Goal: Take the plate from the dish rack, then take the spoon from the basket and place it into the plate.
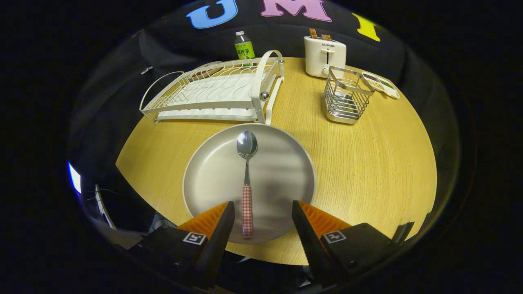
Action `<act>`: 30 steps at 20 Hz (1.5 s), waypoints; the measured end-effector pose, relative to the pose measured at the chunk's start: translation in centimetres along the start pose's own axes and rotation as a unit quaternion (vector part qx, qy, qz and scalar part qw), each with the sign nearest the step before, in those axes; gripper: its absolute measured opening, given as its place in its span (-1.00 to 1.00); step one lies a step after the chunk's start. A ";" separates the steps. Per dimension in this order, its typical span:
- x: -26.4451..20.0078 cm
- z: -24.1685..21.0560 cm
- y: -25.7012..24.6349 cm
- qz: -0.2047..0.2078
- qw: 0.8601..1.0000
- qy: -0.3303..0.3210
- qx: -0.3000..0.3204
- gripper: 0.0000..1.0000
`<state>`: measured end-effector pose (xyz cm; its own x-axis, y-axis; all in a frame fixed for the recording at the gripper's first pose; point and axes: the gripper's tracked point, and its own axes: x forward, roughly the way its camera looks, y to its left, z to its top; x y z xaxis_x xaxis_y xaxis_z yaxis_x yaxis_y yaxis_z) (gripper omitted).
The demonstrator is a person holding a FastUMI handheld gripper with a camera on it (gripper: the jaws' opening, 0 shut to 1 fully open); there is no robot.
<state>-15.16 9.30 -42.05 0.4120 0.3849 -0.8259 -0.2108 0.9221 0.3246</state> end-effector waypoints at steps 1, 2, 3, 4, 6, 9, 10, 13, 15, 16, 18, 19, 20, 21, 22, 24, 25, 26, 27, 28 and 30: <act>-0.3 0.1 0.0 -0.001 1.000 -0.003 -0.001 0.85; -0.7 0.3 0.2 0.001 1.000 -0.009 -0.002 0.88; -1.1 0.9 0.4 0.004 1.000 -0.015 0.000 0.89; -1.8 1.6 0.7 0.008 1.000 -0.024 0.004 0.89; -3.3 4.1 1.3 0.015 0.998 -0.053 0.007 0.89; -6.5 9.3 1.6 0.013 0.994 -0.112 0.000 0.89; -7.9 11.1 1.7 0.011 0.991 -0.134 -0.003 0.89; -12.0 16.8 1.7 0.003 0.979 -0.201 -0.017 0.88; -14.7 20.9 1.9 -0.001 0.969 -0.245 -0.025 0.88; -15.9 22.5 1.7 -0.007 0.964 -0.265 -0.033 0.88; -19.1 25.2 1.6 -0.025 0.951 -0.304 -0.054 0.88; -20.7 26.4 1.7 -0.030 0.944 -0.323 -0.062 0.88; -22.3 27.7 1.8 -0.037 0.936 -0.343 -0.068 0.89; -23.9 28.7 1.9 -0.042 0.929 -0.361 -0.073 0.89; -25.4 29.5 2.0 -0.047 0.922 -0.378 -0.077 0.89; -28.4 30.9 2.2 -0.054 0.907 -0.410 -0.082 0.86; -29.8 31.4 2.3 -0.056 0.900 -0.424 -0.082 0.82; -31.0 31.9 2.4 -0.057 0.894 -0.438 -0.083 0.82; -32.1 31.9 2.4 -0.058 0.888 -0.448 -0.085 0.82; -33.1 31.9 2.2 -0.062 0.883 -0.457 -0.087 0.82; -34.8 31.8 1.7 -0.070 0.874 -0.472 -0.090 0.88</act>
<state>-1.69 -1.21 1.94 0.9751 0.2086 -0.0754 -0.2005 0.9743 0.1026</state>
